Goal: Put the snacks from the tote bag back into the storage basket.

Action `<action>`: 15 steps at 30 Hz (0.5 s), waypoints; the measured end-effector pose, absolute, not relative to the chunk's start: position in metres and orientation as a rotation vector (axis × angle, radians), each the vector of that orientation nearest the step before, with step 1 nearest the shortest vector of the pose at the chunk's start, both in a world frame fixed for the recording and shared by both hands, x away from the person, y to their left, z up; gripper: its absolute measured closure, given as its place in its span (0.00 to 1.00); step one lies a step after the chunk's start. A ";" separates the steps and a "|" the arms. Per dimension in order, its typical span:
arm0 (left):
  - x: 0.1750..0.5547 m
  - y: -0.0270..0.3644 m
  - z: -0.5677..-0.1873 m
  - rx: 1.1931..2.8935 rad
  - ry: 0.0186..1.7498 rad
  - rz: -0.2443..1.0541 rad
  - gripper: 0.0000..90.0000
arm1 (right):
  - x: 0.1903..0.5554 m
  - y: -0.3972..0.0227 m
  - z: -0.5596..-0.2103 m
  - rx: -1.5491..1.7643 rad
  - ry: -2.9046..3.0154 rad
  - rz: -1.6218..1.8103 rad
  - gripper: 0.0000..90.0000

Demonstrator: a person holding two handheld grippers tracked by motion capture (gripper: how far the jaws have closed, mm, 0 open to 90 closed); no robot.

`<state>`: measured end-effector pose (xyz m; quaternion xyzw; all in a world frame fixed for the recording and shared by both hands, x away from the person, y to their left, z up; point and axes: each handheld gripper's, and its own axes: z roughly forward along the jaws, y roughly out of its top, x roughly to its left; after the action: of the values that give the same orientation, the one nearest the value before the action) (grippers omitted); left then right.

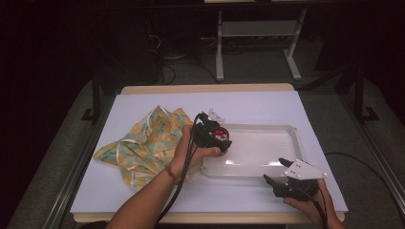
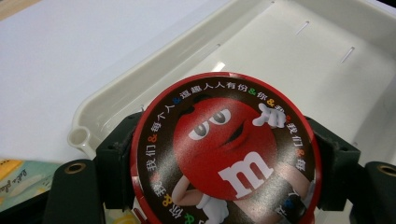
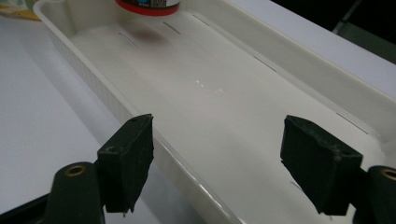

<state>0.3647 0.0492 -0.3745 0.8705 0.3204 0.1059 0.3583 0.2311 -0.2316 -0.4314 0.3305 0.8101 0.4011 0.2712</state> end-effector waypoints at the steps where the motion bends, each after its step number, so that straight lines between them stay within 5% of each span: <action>1: 0.365 0.049 -0.375 2.246 0.829 0.272 0.28 | 0.231 -0.232 -0.431 0.889 2.182 1.080 0.28; 15: 0.366 0.048 -0.379 2.247 0.821 0.270 0.28 | 0.231 -0.232 -0.432 0.888 2.183 1.076 0.28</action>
<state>0.3656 0.0477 -0.3790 0.8711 0.3184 0.1048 0.3588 0.2313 -0.2315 -0.4317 0.3299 0.8108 0.3998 0.2719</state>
